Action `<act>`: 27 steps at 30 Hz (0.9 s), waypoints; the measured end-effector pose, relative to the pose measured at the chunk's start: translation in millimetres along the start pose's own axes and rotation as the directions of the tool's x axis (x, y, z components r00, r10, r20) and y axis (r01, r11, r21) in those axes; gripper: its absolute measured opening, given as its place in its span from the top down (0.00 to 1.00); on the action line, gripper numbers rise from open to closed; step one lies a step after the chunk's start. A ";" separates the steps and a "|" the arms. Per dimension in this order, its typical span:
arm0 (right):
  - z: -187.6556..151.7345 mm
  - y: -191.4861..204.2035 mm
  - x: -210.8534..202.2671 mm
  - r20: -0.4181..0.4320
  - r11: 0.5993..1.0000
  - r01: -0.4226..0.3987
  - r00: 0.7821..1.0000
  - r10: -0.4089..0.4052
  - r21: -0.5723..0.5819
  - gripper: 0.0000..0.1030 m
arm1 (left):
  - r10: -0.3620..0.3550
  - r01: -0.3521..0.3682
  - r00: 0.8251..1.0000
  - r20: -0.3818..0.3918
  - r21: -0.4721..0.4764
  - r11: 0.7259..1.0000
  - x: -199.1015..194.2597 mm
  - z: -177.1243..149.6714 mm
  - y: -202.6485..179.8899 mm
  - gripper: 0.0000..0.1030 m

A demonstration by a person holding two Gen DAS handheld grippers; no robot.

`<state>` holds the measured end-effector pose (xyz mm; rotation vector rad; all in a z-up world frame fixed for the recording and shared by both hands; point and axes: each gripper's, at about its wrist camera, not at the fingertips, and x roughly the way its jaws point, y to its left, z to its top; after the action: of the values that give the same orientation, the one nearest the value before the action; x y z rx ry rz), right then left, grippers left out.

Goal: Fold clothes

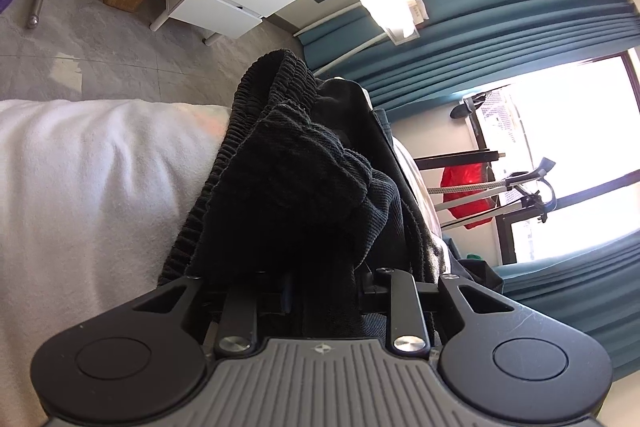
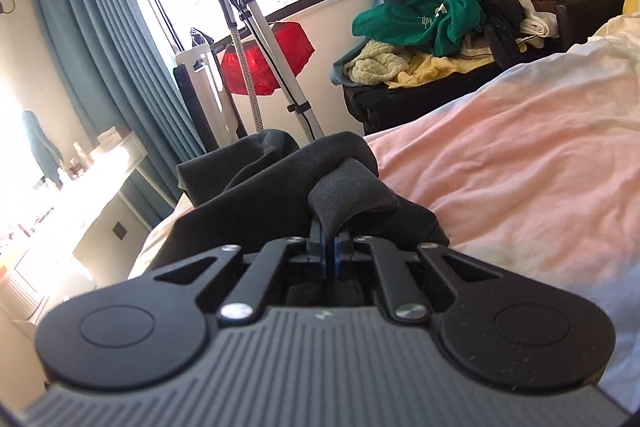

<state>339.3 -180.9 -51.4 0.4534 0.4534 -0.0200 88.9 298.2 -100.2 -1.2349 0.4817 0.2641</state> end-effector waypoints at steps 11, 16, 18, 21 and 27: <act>-68.1 -32.6 -195.3 -0.091 0.965 -0.233 0.971 0.223 -0.117 0.93 | 0.002 -0.002 1.000 -0.012 0.082 0.997 -17.2 -3.3 3.6 0.73; -115.1 -61.6 -207.2 -0.263 0.959 -0.265 0.936 0.232 -0.096 0.93 | 0.065 -0.066 0.998 0.014 0.201 0.977 -26.5 -20.1 -7.5 0.74; -121.6 -77.7 -203.9 -0.273 0.960 -0.275 0.929 0.250 -0.057 0.93 | 0.089 -0.093 0.996 0.026 0.251 0.964 -31.3 -28.7 -14.3 0.73; -128.0 -104.4 -204.6 -0.247 0.949 -0.313 0.918 0.310 0.025 0.92 | 0.134 -0.142 0.990 0.046 0.336 0.931 -41.2 -44.7 -28.5 0.70; -135.9 -118.5 -201.7 -0.241 0.958 -0.283 0.927 0.286 0.048 0.91 | 0.216 -0.251 0.968 0.129 0.503 0.827 -67.3 -82.7 -57.4 0.39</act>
<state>86.8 -245.8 -123.7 0.5333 0.6280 0.3182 38.7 206.1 -39.8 -0.6349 0.6008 0.3562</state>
